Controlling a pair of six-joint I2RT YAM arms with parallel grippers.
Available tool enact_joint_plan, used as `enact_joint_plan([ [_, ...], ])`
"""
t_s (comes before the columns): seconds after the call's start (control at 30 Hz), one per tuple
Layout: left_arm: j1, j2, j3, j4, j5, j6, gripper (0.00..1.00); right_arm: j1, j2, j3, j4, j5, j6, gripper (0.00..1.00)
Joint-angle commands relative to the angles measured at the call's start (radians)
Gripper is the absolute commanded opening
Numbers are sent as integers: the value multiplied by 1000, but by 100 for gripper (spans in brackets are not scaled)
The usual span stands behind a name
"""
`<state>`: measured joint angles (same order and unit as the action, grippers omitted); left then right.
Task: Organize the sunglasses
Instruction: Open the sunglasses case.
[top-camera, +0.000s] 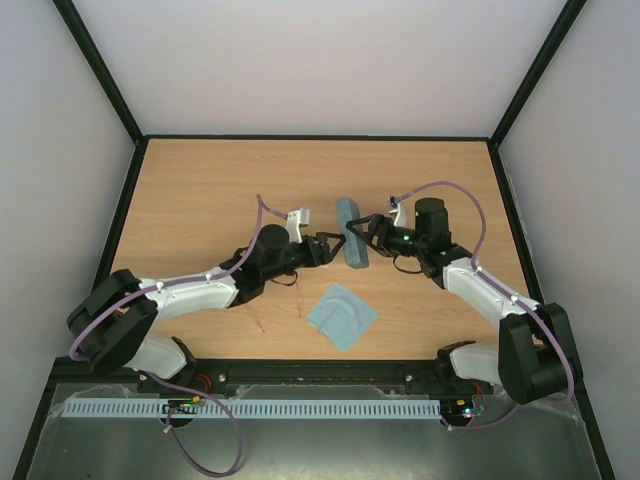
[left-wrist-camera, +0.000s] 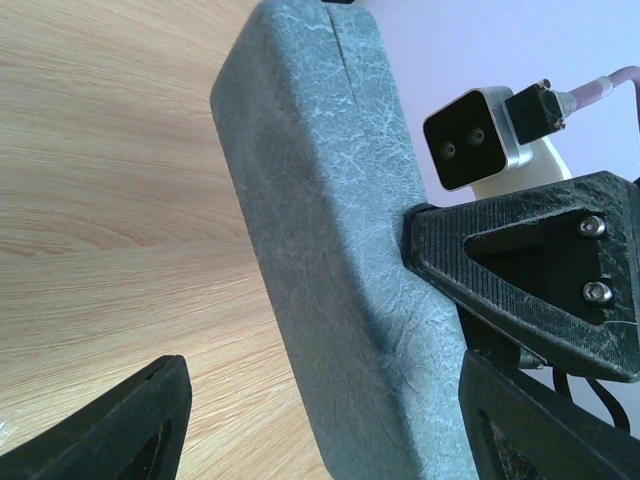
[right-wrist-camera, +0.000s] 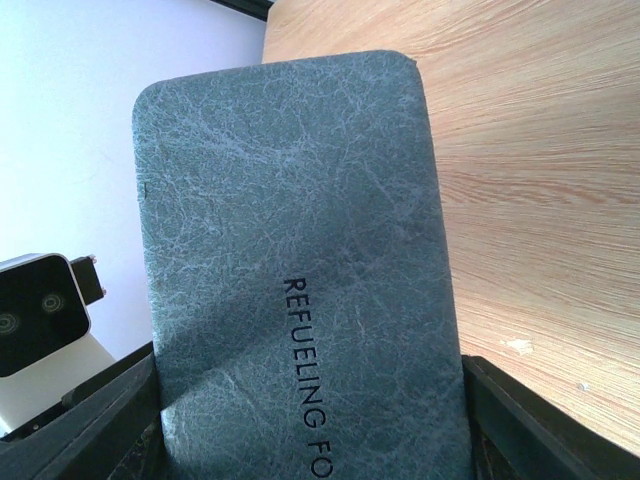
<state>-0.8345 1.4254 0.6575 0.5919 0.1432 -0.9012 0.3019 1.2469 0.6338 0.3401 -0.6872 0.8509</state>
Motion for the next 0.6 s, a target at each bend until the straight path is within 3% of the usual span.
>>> enact_joint_plan([
  [0.0,-23,24,56,-6,-35,27,76,-3,-27,-2,19,-28,-1,46],
  [0.57,-70,85,142,-139,-147,39,73,-3,-76,-5,-46,6,-48,42],
])
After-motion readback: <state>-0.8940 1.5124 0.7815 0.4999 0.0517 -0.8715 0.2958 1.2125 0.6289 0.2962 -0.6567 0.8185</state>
